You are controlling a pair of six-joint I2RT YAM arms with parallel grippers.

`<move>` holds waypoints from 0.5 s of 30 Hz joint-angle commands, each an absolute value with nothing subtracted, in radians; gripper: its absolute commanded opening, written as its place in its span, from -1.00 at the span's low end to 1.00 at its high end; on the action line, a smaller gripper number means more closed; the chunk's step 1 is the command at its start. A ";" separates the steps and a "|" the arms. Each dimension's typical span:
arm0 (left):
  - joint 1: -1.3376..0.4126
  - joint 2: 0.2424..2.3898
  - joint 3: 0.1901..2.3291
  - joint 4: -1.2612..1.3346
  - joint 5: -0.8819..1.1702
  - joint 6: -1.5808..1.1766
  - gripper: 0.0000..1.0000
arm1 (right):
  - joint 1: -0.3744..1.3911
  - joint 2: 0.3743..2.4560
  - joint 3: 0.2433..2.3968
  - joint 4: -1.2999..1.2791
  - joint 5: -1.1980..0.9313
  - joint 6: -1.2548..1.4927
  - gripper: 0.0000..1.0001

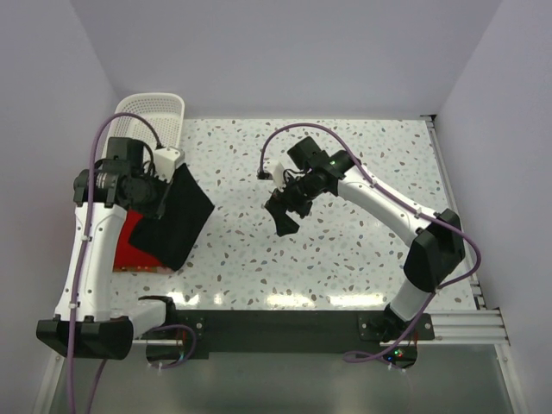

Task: Fold and stack the t-shirts
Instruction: Neatly place the folded tshirt to the corner

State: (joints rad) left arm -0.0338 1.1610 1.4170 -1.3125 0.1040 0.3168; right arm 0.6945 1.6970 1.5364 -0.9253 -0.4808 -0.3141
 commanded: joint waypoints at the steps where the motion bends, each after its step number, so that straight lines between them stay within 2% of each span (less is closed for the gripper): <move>1: -0.008 1.155 1.462 -1.302 0.057 0.319 -1.00 | 0.693 1.661 1.539 -0.905 -0.469 -0.305 0.97; 15: 0.106 1.206 1.440 -1.230 -0.038 0.373 -1.00 | 0.693 1.678 1.536 -0.907 -0.469 -0.307 0.97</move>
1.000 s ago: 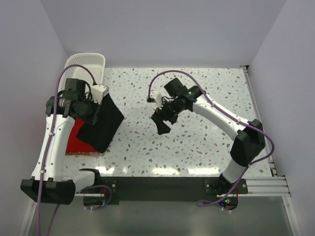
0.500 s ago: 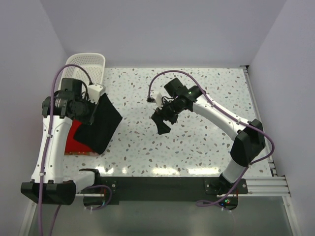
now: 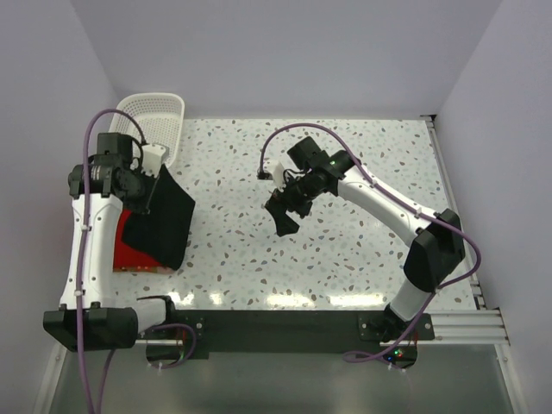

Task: Fold and stack the t-shirts
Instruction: Neatly place the folded tshirt to the corner

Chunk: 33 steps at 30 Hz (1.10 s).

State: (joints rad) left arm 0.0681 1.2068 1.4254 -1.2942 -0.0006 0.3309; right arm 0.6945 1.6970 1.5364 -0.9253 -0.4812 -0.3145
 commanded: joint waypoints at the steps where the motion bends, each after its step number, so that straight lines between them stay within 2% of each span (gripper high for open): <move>1: 0.115 1.206 1.433 -1.221 -0.032 0.382 -1.00 | 0.693 1.678 1.534 -0.907 -0.469 -0.305 0.97; 23: 0.391 1.295 1.198 -0.905 -0.017 0.712 -1.00 | 0.695 1.733 1.554 -0.922 -0.474 -0.305 0.97; 33: 0.471 1.365 1.066 -0.703 -0.049 0.756 -1.00 | 0.693 1.756 1.563 -0.936 -0.468 -0.310 0.97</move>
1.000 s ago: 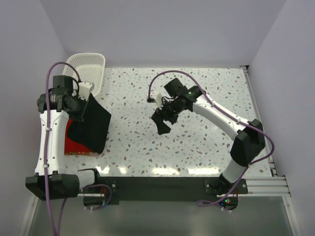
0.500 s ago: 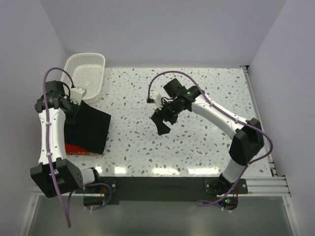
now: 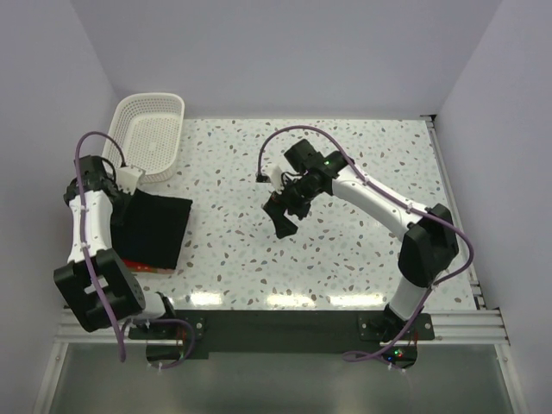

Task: Fold and stack the t-shirts
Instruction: Neatly place the folded tshirt to the corner, then reset both grippers

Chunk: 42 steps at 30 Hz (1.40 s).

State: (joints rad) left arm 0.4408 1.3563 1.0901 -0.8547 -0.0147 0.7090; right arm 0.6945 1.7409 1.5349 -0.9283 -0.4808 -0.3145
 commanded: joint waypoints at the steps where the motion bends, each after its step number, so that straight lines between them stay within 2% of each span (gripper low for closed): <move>1: 0.483 1.373 1.059 -0.686 -0.051 0.768 -1.00 | 0.693 1.759 1.566 -0.937 -0.468 -0.310 0.97; 6: 0.517 1.433 1.023 -0.578 -0.106 0.801 -0.98 | 0.695 1.755 1.571 -0.939 -0.466 -0.311 0.97; 8: 0.526 1.443 1.031 -0.539 -0.127 0.810 -0.69 | 0.695 1.750 1.569 -0.939 -0.457 -0.311 0.97; 9: 0.532 1.442 1.040 -0.537 -0.126 0.811 -0.39 | 0.693 1.743 1.568 -0.940 -0.456 -0.310 0.97; 11: 0.532 1.424 1.081 -0.566 -0.089 0.808 -0.18 | 0.692 1.730 1.568 -0.943 -0.449 -0.310 0.97; 12: 0.531 1.414 1.100 -0.587 -0.063 0.804 0.00 | 0.690 1.727 1.568 -0.949 -0.448 -0.310 0.97; 15: 0.517 1.384 1.182 -0.704 0.029 0.772 0.19 | 0.673 1.706 1.568 -0.962 -0.460 -0.307 0.97; 17: 0.480 1.361 1.241 -0.802 0.095 0.741 0.22 | 0.652 1.687 1.571 -0.968 -0.469 -0.304 0.97; 20: 0.384 1.304 1.281 -0.862 0.143 0.689 0.29 | 0.602 1.664 1.583 -0.979 -0.488 -0.296 0.97; 23: 0.250 1.264 1.328 -0.873 0.190 0.608 0.52 | 0.524 1.637 1.588 -0.983 -0.515 -0.281 0.97; 25: 0.149 1.278 1.386 -0.877 0.212 0.533 0.99 | 0.456 1.618 1.580 -0.983 -0.543 -0.267 0.97; 34: -0.221 1.451 1.523 -0.707 0.278 0.276 1.00 | 0.163 1.513 1.459 -0.930 -0.571 -0.193 0.97; 39: -0.356 1.529 1.433 -0.598 0.275 0.238 1.00 | 0.055 1.516 1.338 -0.925 -0.537 -0.227 0.97; 42: -0.359 1.542 1.344 -0.534 0.279 0.215 1.00 | 0.006 1.509 1.264 -0.908 -0.542 -0.245 0.97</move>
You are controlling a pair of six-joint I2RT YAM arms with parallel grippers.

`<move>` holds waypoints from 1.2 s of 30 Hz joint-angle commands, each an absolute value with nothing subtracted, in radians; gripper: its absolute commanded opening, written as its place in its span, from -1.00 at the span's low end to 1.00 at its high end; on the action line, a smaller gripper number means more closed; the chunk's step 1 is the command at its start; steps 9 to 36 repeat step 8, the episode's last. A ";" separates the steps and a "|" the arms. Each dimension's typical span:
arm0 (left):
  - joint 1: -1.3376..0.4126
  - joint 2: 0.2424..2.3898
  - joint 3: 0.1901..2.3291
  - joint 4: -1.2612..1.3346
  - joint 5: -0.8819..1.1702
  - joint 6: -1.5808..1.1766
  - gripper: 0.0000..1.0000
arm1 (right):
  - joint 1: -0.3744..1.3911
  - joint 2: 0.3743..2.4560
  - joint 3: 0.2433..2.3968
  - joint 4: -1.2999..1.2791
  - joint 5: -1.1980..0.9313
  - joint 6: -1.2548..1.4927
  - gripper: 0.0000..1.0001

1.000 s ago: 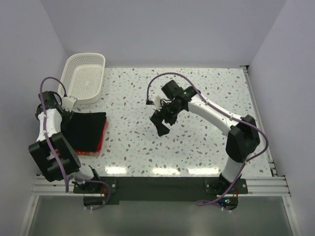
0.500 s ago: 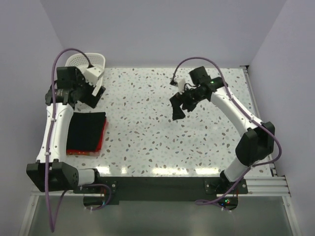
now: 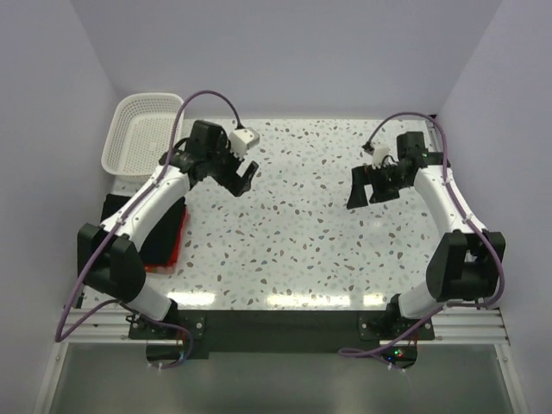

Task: Fold and stack the t-shirts
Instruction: Reset both grippers

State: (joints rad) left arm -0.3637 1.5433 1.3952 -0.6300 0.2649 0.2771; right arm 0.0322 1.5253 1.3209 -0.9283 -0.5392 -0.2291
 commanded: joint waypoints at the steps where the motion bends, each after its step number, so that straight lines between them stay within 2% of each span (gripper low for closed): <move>1: -0.359 1.540 1.304 -0.519 0.282 0.213 1.00 | 0.003 1.505 1.247 -0.902 -0.540 -0.247 0.97; 6: -0.357 1.505 1.207 -0.456 0.290 0.193 1.00 | 0.003 1.479 1.161 -0.874 -0.537 -0.256 0.97; 36: -0.351 1.493 1.210 -0.463 0.296 0.193 1.00 | 0.003 1.477 1.178 -0.877 -0.537 -0.256 0.97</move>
